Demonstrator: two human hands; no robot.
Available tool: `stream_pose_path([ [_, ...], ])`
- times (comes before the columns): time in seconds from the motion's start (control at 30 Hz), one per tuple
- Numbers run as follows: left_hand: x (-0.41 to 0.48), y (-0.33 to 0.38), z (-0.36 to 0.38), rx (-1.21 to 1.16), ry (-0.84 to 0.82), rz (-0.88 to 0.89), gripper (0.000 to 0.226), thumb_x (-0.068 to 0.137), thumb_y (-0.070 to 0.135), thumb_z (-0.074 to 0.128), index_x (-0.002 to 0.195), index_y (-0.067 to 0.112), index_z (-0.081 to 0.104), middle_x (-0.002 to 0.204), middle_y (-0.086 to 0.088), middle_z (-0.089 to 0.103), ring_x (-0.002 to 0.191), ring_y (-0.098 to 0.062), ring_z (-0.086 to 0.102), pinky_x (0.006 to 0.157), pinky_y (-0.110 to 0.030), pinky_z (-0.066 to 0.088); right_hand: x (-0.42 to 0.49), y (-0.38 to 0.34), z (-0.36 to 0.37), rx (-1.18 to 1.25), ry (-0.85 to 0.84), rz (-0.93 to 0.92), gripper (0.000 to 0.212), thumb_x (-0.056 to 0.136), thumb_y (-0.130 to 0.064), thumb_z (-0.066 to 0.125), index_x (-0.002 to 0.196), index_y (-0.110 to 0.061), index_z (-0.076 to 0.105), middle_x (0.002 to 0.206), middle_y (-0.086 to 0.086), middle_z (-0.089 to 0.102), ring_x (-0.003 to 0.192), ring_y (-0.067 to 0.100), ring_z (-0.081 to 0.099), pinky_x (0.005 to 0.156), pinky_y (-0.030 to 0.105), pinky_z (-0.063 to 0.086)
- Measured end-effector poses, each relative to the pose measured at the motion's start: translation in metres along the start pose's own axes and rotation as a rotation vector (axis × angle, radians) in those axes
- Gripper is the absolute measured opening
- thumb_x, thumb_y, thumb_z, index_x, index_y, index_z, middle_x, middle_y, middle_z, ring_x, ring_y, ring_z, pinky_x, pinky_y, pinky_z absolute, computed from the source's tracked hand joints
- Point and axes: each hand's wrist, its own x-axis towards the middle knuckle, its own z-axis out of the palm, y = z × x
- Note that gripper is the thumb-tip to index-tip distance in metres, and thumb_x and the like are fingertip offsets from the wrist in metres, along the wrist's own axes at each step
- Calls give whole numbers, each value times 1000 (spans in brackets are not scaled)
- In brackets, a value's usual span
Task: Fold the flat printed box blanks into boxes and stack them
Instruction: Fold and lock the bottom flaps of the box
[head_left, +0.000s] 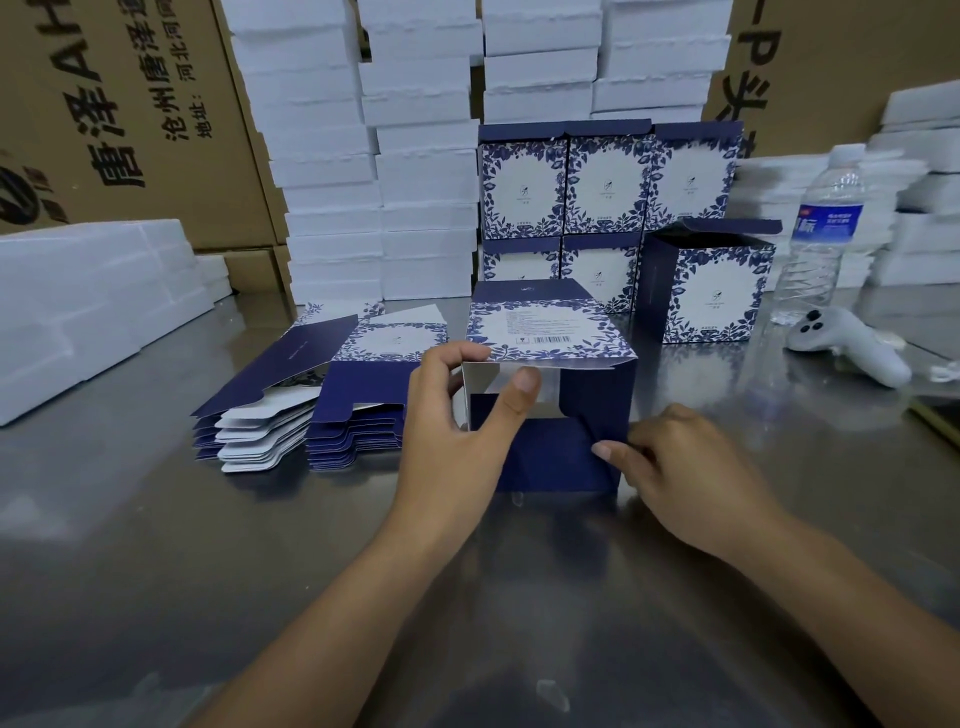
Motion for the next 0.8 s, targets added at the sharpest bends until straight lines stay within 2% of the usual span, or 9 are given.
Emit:
stream_pose_path([
  [0.13,-1,0,0,9,-9,3,42,63,70,60,96,46,50,119,12,52,109,12,46,75,-2,37,0,2,2,44,-12,36,51,91,-43,52,48,-24,33,57,-1,40,66,23,45,58,36,35],
  [0.3,2,1,-1,-16,29,-17,42,66,68,62,97,40,53,115,12,54,109,7,48,81,-9,36,-1,1,2,14,-103,51,43,89,-48,52,58,-20,48,65,-1,50,71,18,49,64,37,44],
  [0.37,3,1,-2,-26,37,-20,47,64,68,62,98,37,54,114,13,56,108,7,49,82,-11,36,-2,-1,4,-11,-147,57,40,91,-47,50,62,-20,47,70,0,53,73,19,48,66,38,44],
  [0.53,3,6,-2,-54,44,-17,51,63,65,62,101,31,55,112,11,58,102,7,52,76,-1,37,1,2,2,82,-93,99,32,93,-39,53,70,-16,58,64,1,56,66,23,55,64,39,48],
  [0.6,3,7,-2,-65,52,-27,58,59,67,59,102,30,55,109,12,58,97,6,53,74,-5,40,0,1,2,84,-80,92,35,91,-41,53,66,-17,55,61,0,57,63,19,55,62,38,48],
  [0.67,4,9,-3,-81,70,-57,61,55,68,57,102,30,55,102,18,60,88,5,55,69,-17,43,-2,-1,3,86,-51,95,41,90,-46,52,58,-21,44,62,1,53,63,18,52,60,38,45],
  [0.7,6,10,-4,-96,83,-71,60,54,68,56,101,30,54,96,22,61,79,6,56,64,-18,43,-2,-3,3,87,-40,103,43,89,-48,51,56,-23,40,63,2,51,63,19,50,59,37,44],
  [0.77,8,11,-5,-138,115,-74,54,57,63,57,97,28,55,88,24,61,66,12,53,59,-9,41,-2,-4,3,101,-32,116,47,90,-51,46,53,-23,38,59,0,48,60,19,48,58,36,41],
  [0.8,10,11,-6,-159,134,-76,50,58,61,57,96,28,55,90,23,61,66,15,53,59,-4,40,-2,-5,3,109,-36,113,48,90,-51,45,52,-22,39,56,-3,46,57,18,48,57,36,40],
])
